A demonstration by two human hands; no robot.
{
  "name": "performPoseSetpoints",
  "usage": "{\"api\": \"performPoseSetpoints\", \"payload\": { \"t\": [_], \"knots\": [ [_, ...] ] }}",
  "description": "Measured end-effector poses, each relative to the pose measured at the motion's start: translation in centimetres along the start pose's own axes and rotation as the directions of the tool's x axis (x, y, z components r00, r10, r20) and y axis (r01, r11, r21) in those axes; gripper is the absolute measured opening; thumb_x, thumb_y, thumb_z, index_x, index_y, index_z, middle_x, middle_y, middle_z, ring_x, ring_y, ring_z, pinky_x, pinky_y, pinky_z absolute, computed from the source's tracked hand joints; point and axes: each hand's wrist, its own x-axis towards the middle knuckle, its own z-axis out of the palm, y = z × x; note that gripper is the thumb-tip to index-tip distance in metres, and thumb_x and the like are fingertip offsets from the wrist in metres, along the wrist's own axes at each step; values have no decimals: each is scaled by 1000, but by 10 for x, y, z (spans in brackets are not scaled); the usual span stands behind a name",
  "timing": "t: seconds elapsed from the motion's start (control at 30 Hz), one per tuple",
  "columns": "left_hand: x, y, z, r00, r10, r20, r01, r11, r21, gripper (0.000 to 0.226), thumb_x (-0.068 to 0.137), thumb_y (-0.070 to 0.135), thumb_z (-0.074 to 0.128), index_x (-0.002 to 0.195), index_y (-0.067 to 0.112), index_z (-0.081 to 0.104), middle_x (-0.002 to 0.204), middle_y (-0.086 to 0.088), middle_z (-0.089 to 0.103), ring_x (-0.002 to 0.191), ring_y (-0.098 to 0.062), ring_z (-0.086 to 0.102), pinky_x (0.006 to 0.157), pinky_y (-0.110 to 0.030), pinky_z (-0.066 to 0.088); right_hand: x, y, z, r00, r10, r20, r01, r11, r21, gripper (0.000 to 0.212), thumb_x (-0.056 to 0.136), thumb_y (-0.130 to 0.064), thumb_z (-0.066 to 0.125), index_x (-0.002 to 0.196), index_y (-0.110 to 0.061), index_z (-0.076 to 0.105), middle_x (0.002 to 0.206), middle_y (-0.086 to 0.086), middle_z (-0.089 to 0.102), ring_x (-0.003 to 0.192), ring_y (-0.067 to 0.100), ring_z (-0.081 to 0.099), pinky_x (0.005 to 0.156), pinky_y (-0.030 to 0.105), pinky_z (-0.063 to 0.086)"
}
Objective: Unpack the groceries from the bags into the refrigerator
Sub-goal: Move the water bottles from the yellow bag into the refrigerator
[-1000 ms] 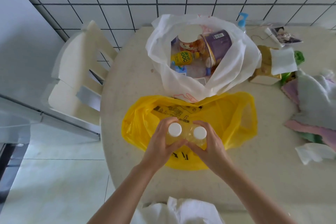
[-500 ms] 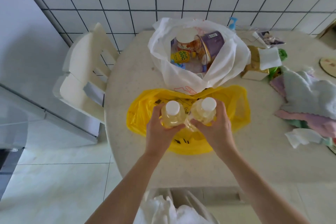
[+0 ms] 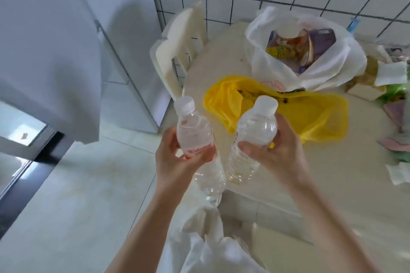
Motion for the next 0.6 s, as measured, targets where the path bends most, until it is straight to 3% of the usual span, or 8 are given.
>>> {"api": "performPoseSetpoints", "payload": {
  "t": [0.13,0.2,0.3,0.4,0.5,0.6],
  "knots": [
    [-48,-16,-55,991,-43,-130,46,999,16,59,53,9,93,98,29,60,97,0,67,93,-21,63,63,-13,50,-32,2,53,973,-44,228,62,995,-73,65,55,-31,89,109,-31,53,95,-19,64,87,1,64,66,11,49],
    [-67,-26,-82,976,-64,-206,71,997,26,61,52,16,94,100,30,60,98,3,67,96,-21,63,65,-16,52,-44,-3,80,927,-41,373,92,988,-122,68,55,-40,90,110,-37,51,101,-23,64,93,1,64,71,14,53],
    [-91,-36,-125,938,-85,-335,96,995,17,68,47,26,95,104,30,59,100,5,67,96,-18,65,68,-23,56,-63,-15,125,844,-59,534,164,975,-152,65,55,-46,88,107,-45,49,101,-32,61,93,-6,61,76,9,51],
    [-112,-45,-171,880,-108,-462,122,993,0,70,46,23,96,105,31,59,96,9,68,90,-11,67,65,-17,54,-84,-22,172,767,-79,637,204,971,-125,68,58,-42,88,110,-48,45,104,-38,57,99,-9,58,80,7,49],
    [-130,-54,-222,804,-118,-582,141,990,-7,71,46,27,97,103,42,56,97,20,66,89,-4,64,64,-12,51,-104,-31,223,701,-62,711,159,985,-71,80,58,-47,84,126,-43,42,121,-29,56,110,-6,56,85,12,50],
    [-145,-58,-281,721,-139,-679,143,988,-50,68,45,32,92,98,46,53,94,30,63,88,5,61,62,-7,48,-124,-42,281,641,-47,766,121,992,-40,81,58,-38,87,125,-39,41,112,-38,55,104,-8,58,77,13,53]
  ]
}}
